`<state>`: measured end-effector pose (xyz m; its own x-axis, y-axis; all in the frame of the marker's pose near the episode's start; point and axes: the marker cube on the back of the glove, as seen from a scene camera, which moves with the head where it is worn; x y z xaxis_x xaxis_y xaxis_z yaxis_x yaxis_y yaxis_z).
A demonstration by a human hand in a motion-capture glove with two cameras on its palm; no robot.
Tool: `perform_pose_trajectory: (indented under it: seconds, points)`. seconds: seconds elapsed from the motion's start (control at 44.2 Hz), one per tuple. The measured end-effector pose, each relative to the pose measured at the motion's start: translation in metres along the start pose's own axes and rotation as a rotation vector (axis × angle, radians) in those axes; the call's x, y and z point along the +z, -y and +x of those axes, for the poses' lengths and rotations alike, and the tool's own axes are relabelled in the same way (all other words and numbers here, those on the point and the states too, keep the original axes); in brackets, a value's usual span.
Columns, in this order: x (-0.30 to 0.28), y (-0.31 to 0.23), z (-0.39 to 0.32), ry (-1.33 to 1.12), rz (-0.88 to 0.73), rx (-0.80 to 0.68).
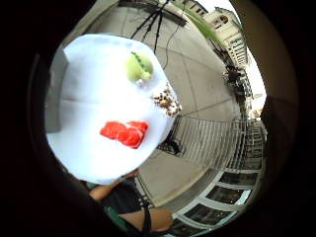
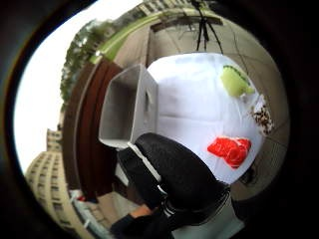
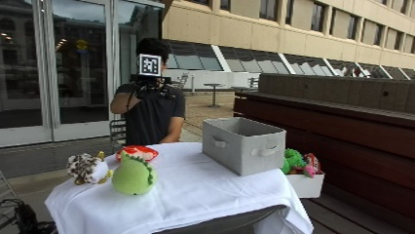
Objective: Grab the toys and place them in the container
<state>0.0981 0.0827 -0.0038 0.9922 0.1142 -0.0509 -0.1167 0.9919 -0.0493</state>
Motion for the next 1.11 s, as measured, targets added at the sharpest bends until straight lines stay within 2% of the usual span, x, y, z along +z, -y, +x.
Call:
perform_pose_trajectory:
  seconds: [0.113,0.204,0.34,0.521,0.679,0.86,1.064,1.11]
  points:
    - [0.027,-0.012,0.026,-0.009,0.045,-0.058]
    - [0.051,-0.019,0.039,-0.004,0.017,-0.066]
    - [0.091,-0.022,0.046,-0.007,-0.011,0.148]
    - [0.161,-0.029,0.068,-0.023,0.04,0.11]
    - [0.2,-0.047,0.084,0.021,-0.122,-0.072]
    - [0.237,-0.061,0.089,0.022,-0.189,-0.035]
    - [0.251,-0.043,0.086,0.052,0.042,0.022]
    - [0.252,-0.025,0.084,0.068,0.178,0.053]
